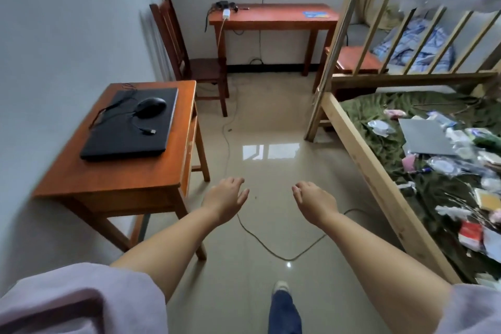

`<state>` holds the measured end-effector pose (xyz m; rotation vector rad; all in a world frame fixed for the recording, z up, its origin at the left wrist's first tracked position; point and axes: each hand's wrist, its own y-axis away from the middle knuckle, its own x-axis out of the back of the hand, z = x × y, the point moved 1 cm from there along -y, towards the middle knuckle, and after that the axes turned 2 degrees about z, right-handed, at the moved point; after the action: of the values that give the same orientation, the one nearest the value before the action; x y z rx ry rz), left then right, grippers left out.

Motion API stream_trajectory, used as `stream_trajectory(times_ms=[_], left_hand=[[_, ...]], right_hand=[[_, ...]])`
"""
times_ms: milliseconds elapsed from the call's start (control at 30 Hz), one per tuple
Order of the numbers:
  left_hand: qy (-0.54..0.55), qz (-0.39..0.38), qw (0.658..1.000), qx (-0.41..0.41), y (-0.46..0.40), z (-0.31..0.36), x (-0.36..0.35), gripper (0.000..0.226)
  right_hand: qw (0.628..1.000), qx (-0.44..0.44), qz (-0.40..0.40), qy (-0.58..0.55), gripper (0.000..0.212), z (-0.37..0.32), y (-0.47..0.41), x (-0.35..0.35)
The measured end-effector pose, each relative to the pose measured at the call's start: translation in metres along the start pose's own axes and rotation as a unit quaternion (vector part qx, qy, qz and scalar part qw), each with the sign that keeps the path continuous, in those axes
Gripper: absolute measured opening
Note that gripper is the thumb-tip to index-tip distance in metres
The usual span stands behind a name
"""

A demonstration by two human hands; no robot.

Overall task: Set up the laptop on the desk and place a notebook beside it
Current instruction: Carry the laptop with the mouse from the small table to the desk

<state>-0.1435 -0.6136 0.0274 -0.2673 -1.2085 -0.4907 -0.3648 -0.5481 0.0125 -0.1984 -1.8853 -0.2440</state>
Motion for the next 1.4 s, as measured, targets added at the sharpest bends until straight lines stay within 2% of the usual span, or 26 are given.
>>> stream_trajectory(times_ms=[200,333,433,567,667,900,1000,1100,1267,1400], left_hand=[[0.022,0.034,0.995,0.091,-0.124,-0.021,0.031,0.045],[0.039,0.063,0.986,0.152,-0.171,-0.052,0.048,0.040],[0.035,0.078,0.971,0.225,-0.194,-0.096,0.060,0.041],[0.036,0.112,0.947,0.298,-0.220,-0.165,0.078,0.040],[0.043,0.126,0.931,0.339,-0.233,-0.212,0.091,0.038],[0.042,0.153,0.870,0.467,-0.238,-0.304,0.123,0.037],[0.049,0.163,0.830,0.531,-0.224,-0.326,0.119,0.036],[0.055,0.176,0.774,0.606,-0.204,-0.340,0.108,0.038],[0.039,0.198,0.653,0.730,-0.183,-0.339,0.087,0.035],[0.043,0.212,0.556,0.803,-0.188,-0.326,0.077,0.037]], right_hand=[[0.996,0.077,-0.026,0.036,0.040,0.006,-0.164,0.031],[0.990,0.116,-0.046,0.065,0.039,-0.020,-0.262,0.040],[0.982,0.167,-0.061,0.064,0.037,-0.066,-0.322,0.026],[0.952,0.283,-0.070,0.092,0.028,-0.145,-0.385,0.003],[0.951,0.289,-0.097,0.050,0.037,-0.198,-0.423,-0.010],[0.919,0.371,-0.121,0.053,0.033,-0.308,-0.513,-0.029],[0.896,0.417,-0.135,0.065,0.034,-0.351,-0.543,-0.046],[0.867,0.466,-0.153,0.086,0.038,-0.394,-0.571,-0.070],[0.819,0.529,-0.194,0.109,0.041,-0.451,-0.611,-0.114],[0.799,0.544,-0.223,0.122,0.041,-0.475,-0.631,-0.139]])
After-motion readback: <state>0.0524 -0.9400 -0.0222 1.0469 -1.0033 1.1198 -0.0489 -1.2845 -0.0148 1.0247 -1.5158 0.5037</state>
